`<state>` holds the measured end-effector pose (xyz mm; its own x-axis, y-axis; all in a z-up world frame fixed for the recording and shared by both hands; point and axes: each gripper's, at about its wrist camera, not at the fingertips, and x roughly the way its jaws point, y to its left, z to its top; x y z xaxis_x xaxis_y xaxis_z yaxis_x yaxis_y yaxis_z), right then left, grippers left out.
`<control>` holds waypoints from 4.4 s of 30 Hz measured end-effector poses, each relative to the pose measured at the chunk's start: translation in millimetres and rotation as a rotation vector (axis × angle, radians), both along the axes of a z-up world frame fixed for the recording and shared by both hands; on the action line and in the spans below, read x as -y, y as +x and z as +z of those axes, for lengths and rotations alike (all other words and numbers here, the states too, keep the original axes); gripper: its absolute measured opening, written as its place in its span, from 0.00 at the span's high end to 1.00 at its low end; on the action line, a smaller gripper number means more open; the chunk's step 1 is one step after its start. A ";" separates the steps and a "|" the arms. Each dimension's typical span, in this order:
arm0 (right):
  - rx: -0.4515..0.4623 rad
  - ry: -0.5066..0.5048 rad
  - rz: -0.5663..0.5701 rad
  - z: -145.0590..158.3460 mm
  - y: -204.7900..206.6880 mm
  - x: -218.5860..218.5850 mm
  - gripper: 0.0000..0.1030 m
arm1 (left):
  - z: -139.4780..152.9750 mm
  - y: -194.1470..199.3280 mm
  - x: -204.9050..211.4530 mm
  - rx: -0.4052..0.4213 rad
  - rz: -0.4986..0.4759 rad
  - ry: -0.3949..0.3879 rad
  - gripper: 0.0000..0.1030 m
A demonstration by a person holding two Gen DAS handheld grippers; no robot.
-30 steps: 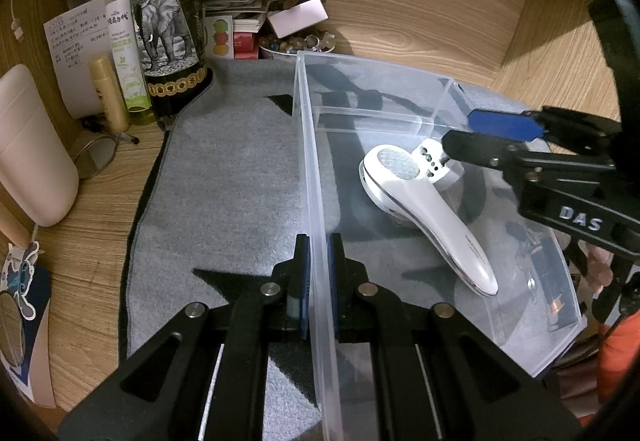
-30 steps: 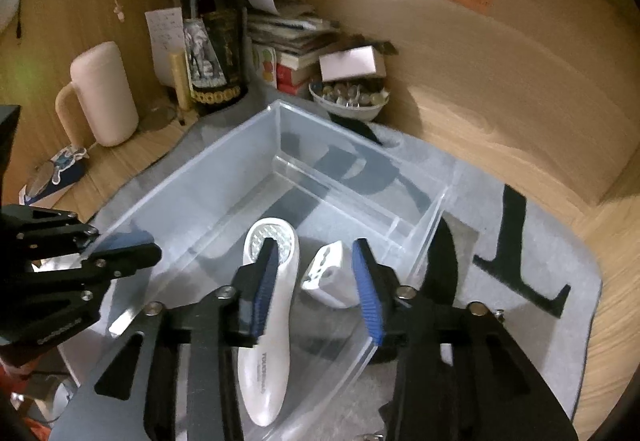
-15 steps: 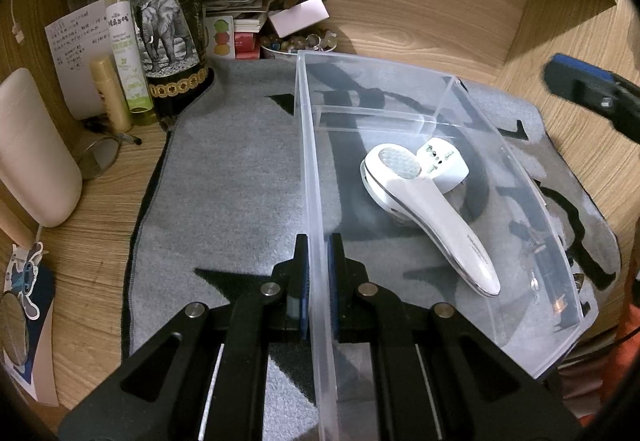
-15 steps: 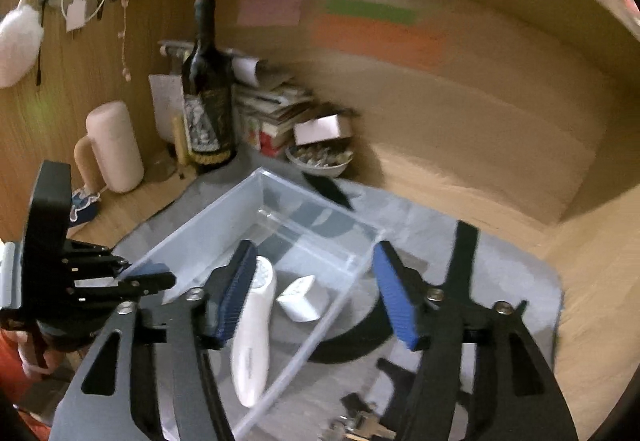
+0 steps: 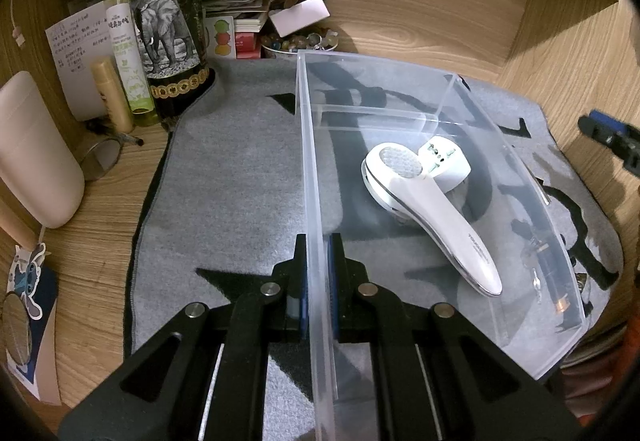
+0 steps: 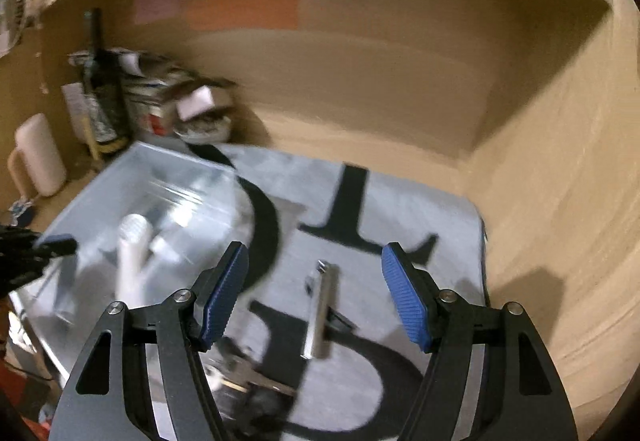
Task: Organize rigid objects
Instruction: 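Grasp the silver metal cylinder on the rug with the right gripper, then carry the silver cylinder into the box and release it beside the device, then grasp the small black object beside the keys with the right gripper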
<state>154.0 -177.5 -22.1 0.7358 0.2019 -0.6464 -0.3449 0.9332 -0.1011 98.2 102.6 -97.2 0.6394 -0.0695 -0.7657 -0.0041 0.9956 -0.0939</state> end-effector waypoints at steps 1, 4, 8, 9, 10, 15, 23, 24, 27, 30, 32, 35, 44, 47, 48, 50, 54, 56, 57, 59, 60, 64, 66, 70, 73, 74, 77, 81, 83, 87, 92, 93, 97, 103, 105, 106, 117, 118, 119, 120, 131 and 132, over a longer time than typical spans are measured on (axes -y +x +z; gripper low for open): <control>-0.018 -0.003 -0.015 -6.4 3.9 4.8 0.36 | 0.0 0.4 0.5 -0.001 0.002 0.000 0.93; -0.064 -0.011 -0.036 -23.3 13.6 13.2 0.36 | 0.4 0.7 1.3 -0.003 0.006 0.003 0.93; -0.134 -0.010 -0.042 -46.8 26.8 17.9 0.36 | 0.5 1.4 3.5 -0.005 0.009 0.009 0.93; -0.151 -0.013 -0.040 -52.9 30.7 17.8 0.36 | 0.5 1.4 3.5 -0.005 0.010 0.010 0.93; -0.166 -0.017 -0.038 -58.2 33.9 17.6 0.36 | 0.4 1.4 3.5 -0.005 0.011 0.009 0.93; -0.278 0.008 -0.022 -85.8 54.6 18.1 0.36 | 0.5 1.5 3.6 -0.006 0.014 0.006 0.93; -0.277 -0.004 -0.011 -95.3 54.3 13.7 0.57 | 0.4 1.6 3.3 -0.005 0.014 0.005 0.93; -0.276 -0.005 -0.006 -94.9 53.9 13.3 0.66 | 0.2 1.8 3.6 -0.007 0.014 0.005 0.93; -0.277 0.001 0.007 -92.9 55.0 12.4 0.86 | -0.9 2.8 3.3 -0.012 0.014 0.003 0.93; -0.280 0.009 0.011 -91.1 55.1 11.6 0.86 | -2.1 4.2 2.8 -0.017 0.014 0.003 0.93; -0.277 0.021 0.016 -88.8 52.9 11.6 0.86 | -3.1 4.5 2.7 -0.019 0.014 0.003 0.93; -0.255 0.037 0.025 -81.6 46.9 10.6 0.86 | -3.4 5.2 2.7 -0.019 0.015 0.004 0.93; -0.136 0.074 0.062 -42.6 32.0 -0.4 0.86 | -2.5 5.9 3.5 -0.011 0.011 0.010 0.93; -0.088 0.090 0.085 -26.3 25.4 -8.5 0.86 | -2.0 5.7 3.4 -0.010 0.011 0.011 0.93; -0.077 0.097 0.091 -22.0 23.7 -10.5 0.86 | -2.1 5.6 3.2 -0.009 0.011 0.011 0.93; -0.051 0.118 0.111 -11.7 19.6 -16.4 0.86 | -1.6 5.7 3.0 -0.009 0.011 0.011 0.93; -0.004 0.148 0.153 6.3 10.8 -30.7 0.86 | -1.2 5.8 2.8 -0.007 0.011 0.011 0.93; 0.016 0.155 0.177 13.6 6.1 -39.2 0.86 | 0.3 4.6 3.4 -0.003 0.010 0.013 0.93; 0.023 0.159 0.189 16.5 3.9 -42.9 0.86 | 1.3 4.3 3.4 0.000 0.011 0.013 0.93; 0.033 0.165 0.212 20.8 0.0 -51.3 0.86 | 3.2 2.7 3.7 0.005 0.012 0.012 0.93; 0.035 0.168 0.223 22.5 -1.4 -55.7 0.86 | 4.0 2.4 3.3 0.008 0.013 0.011 0.93; 0.034 0.179 0.272 24.4 -7.2 -73.7 0.86 | 4.8 1.6 1.9 0.009 0.013 0.004 0.94; 0.028 0.182 0.292 22.9 -9.0 -81.4 0.86 | 4.6 1.4 1.7 0.010 0.011 0.000 0.94; -0.003 0.181 0.332 14.5 -11.9 -99.1 0.86 | 4.6 0.7 1.9 0.016 0.009 0.002 0.95; -0.038 0.168 0.357 3.8 -13.5 -112.4 0.86 | 3.8 0.1 1.3 0.018 0.008 -0.003 0.95; -0.046 0.163 0.362 1.8 -14.4 -115.3 0.86 | 3.7 -0.2 1.2 0.019 0.008 -0.003 0.95; -0.077 0.146 0.380 -8.0 -15.7 -126.8 0.86 | 3.5 -1.0 1.3 0.022 0.008 -0.001 0.95; -0.131 0.118 0.400 -23.6 -15.0 -140.4 0.86 | 3.0 -1.5 1.4 0.028 0.009 -0.004 0.95; -0.149 0.103 0.407 -29.7 -15.7 -145.0 0.86 | 3.0 -1.8 1.7 0.030 0.009 -0.004 0.95; -0.200 0.072 0.431 -45.1 -15.9 -156.0 0.86 | 3.0 -1.9 1.1 0.032 0.007 -0.007 0.95; -0.259 0.028 0.453 -58.7 -15.3 -166.4 0.86 | 2.8 -3.0 1.0 0.036 0.004 -0.006 0.95; -0.258 0.023 0.458 -58.3 -16.1 -166.8 0.86 | 2.6 -3.2 0.9 0.037 0.004 -0.006 0.95; -0.272 -0.016 0.476 -60.8 -18.9 -171.0 0.86 | 2.8 -3.0 1.1 0.036 0.003 -0.007 0.95; -0.258 -0.008 0.473 -56.5 -16.7 -166.7 0.86 | 3.6 -2.1 1.3 0.030 0.005 -0.006 0.95; -0.240 -0.014 0.459 -53.5 -15.2 -166.5 0.86 | 3.3 -1.5 0.9 0.028 0.009 -0.009 0.95; -0.232 -0.011 0.455 -51.3 -14.1 -164.8 0.86 | 3.3 -1.1 0.7 0.028 0.011 -0.009 0.95; -0.093 0.042 0.397 -15.8 -21.2 -131.7 0.56 | 2.0 -0.6 0.9 0.019 0.017 -0.007 0.95; -0.075 0.043 0.381 -11.6 -22.7 -125.3 0.51 | 1.7 -0.6 1.6 0.017 0.017 -0.004 0.95; -0.058 0.045 0.364 -8.3 -23.6 -119.2 0.49 | 1.4 -0.2 1.9 0.016 0.018 -0.002 0.95; -0.047 0.047 0.351 -6.1 -24.1 -114.7 0.45 | 0.7 -0.1 2.1 0.013 0.020 -0.002 0.95; -0.004 0.085 0.153 3.0 -27.7 -39.2 0.40 | -0.6 -2.0 2.8 0.010 0.030 0.005 0.95; -0.005 0.081 0.136 1.8 -28.7 -32.6 0.39 | -1.0 -2.3 3.0 0.009 0.029 0.006 0.95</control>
